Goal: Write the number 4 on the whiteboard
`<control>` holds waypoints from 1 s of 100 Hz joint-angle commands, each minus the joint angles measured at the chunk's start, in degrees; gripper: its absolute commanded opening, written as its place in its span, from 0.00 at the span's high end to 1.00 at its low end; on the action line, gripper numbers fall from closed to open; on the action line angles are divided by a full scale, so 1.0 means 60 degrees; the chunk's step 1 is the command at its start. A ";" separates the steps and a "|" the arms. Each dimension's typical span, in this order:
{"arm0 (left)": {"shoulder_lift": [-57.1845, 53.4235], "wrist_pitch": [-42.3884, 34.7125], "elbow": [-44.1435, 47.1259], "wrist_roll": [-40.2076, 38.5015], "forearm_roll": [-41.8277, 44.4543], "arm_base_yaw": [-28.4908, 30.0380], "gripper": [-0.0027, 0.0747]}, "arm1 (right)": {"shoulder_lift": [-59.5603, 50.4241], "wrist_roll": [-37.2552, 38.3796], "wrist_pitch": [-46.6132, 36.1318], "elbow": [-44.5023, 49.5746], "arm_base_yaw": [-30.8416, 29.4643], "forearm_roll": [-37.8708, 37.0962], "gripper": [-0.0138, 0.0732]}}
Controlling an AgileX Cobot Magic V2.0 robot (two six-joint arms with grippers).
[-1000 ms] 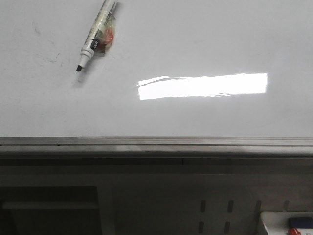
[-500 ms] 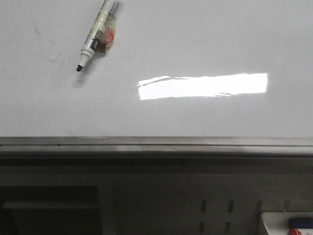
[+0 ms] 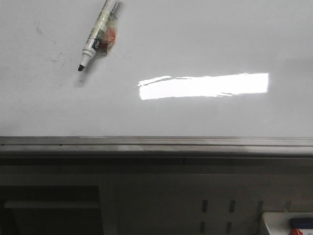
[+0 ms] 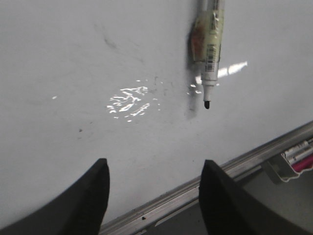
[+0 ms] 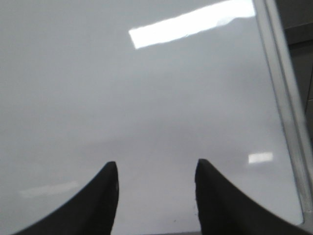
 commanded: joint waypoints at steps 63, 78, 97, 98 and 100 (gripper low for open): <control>0.4346 -0.2776 -0.2836 -0.0285 0.0367 -0.2679 0.50 | 0.0521 -0.0327 -0.0392 -0.0413 0.0979 0.0158 0.47; 0.4831 -0.3099 -0.2943 -0.0285 0.0367 -0.2708 0.50 | 0.0521 -0.0327 -0.0392 -0.0413 0.0979 0.0158 0.47; 0.5280 -0.3137 -0.2943 -0.0285 0.0406 -0.2708 0.53 | 0.0521 -0.0327 -0.0392 -0.0413 0.0979 0.0180 0.47; 0.5300 -0.3137 -0.2943 -0.0285 0.0406 -0.2708 0.54 | 0.0521 -0.0327 -0.0392 -0.0413 0.0979 0.0180 0.47; 0.5341 -0.3137 -0.2943 -0.0285 0.0406 -0.2708 0.56 | 0.0521 -0.0327 -0.0392 -0.0413 0.0979 0.0201 0.47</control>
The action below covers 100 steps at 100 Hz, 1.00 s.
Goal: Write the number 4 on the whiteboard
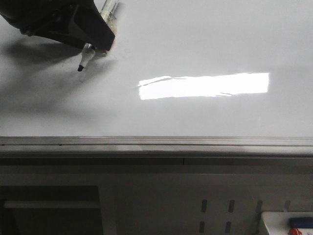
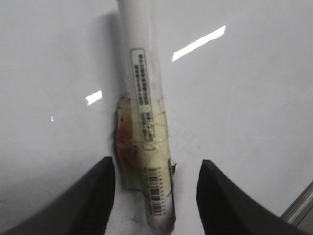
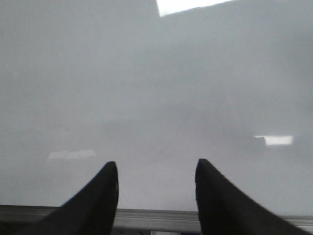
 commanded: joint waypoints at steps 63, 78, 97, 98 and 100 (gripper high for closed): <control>-0.1453 0.1765 -0.0211 0.2234 0.0399 -0.0791 0.99 | 0.0497 -0.5257 -0.0219 -0.1232 0.1058 0.3169 0.47; -0.2223 0.2852 -0.0211 0.4468 0.0545 -0.1726 0.99 | 0.1693 -0.7232 0.0649 -0.2135 0.2127 0.4195 0.47; -0.2539 0.2990 -0.0211 0.5171 0.1318 -0.2638 0.99 | 0.2968 -0.8429 0.0854 -0.2815 0.3795 0.4195 0.47; -0.2539 0.2990 -0.0211 0.5171 0.1330 -0.2661 0.99 | 0.3003 -0.8478 0.0831 -0.2845 0.3938 0.4195 0.47; -0.2539 0.3039 -0.0211 0.5171 0.1372 -0.2717 0.99 | 0.3105 -0.8520 0.0778 -0.2871 0.4149 0.4195 0.47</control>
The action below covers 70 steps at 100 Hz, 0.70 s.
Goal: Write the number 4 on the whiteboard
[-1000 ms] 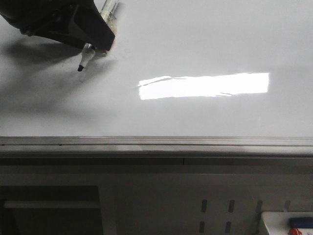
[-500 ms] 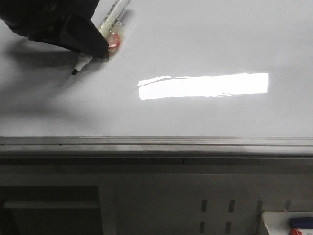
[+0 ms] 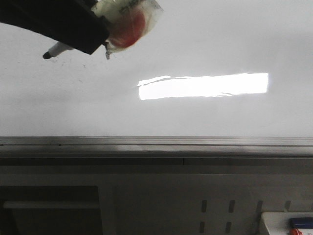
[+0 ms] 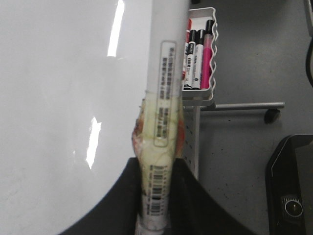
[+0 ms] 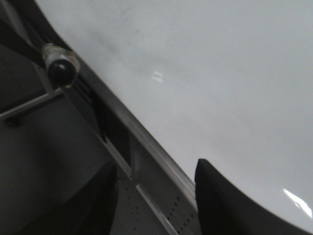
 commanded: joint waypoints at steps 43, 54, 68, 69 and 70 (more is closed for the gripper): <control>-0.0096 0.0454 -0.0257 0.0174 0.0493 -0.0405 0.99 | 0.1530 -0.0653 -0.2034 -0.0537 0.2643 0.0203 0.43; -0.0096 0.0454 -0.0257 0.0174 0.0433 -0.0405 0.99 | 0.1731 -0.0653 -0.2799 -0.0537 0.2947 0.0203 0.43; -0.0096 0.0440 -0.0257 0.0174 0.0238 -0.0405 0.99 | 0.2132 -0.0653 -0.3424 -0.0537 0.3186 0.0203 0.43; -0.0096 0.0440 -0.0257 0.0174 0.0249 -0.0405 0.99 | 0.2190 -0.0653 -0.3420 -0.0537 0.3203 0.0203 0.43; -0.0096 0.0440 -0.0257 0.0174 0.0233 -0.0405 0.99 | 0.2218 -0.0653 -0.3420 -0.0537 0.3200 0.0203 0.43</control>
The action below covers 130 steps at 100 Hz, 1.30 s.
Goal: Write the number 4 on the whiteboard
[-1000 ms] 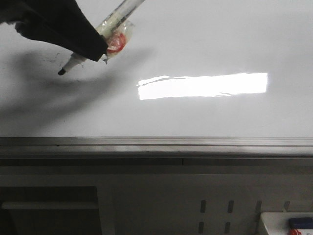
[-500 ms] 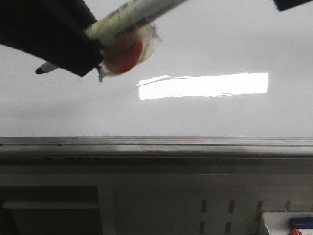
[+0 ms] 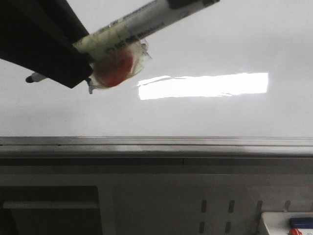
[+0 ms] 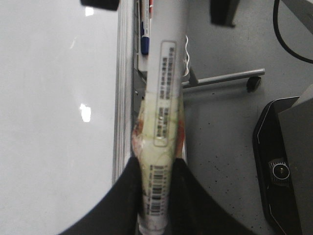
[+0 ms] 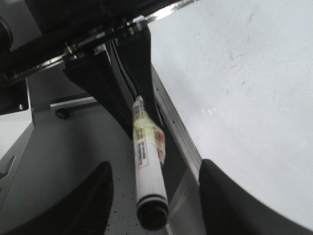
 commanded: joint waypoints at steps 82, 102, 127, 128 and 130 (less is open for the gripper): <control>-0.0114 -0.0599 -0.0262 0.0005 -0.0953 -0.0083 0.99 | 0.1495 -0.0084 -0.1656 -0.0333 0.0370 0.0169 0.62; -0.0114 -0.0599 -0.0262 0.0005 -0.0977 -0.0083 0.99 | 0.1649 -0.0084 -0.1698 -0.0333 0.0454 0.0169 0.90; -0.0114 -0.0599 -0.0262 -0.0013 -0.0993 -0.0083 0.96 | 0.1649 -0.0084 -0.2042 -0.0333 0.0454 0.0169 0.92; -0.0114 -0.0599 -0.0262 -0.0013 -0.0993 -0.0083 0.95 | 0.1649 -0.0084 -0.2042 -0.0333 0.0454 0.0169 0.92; -0.0114 -0.0599 -0.0262 -0.0068 -0.0997 -0.0083 0.92 | 0.1649 -0.0084 -0.2020 -0.0333 0.0454 0.0169 0.92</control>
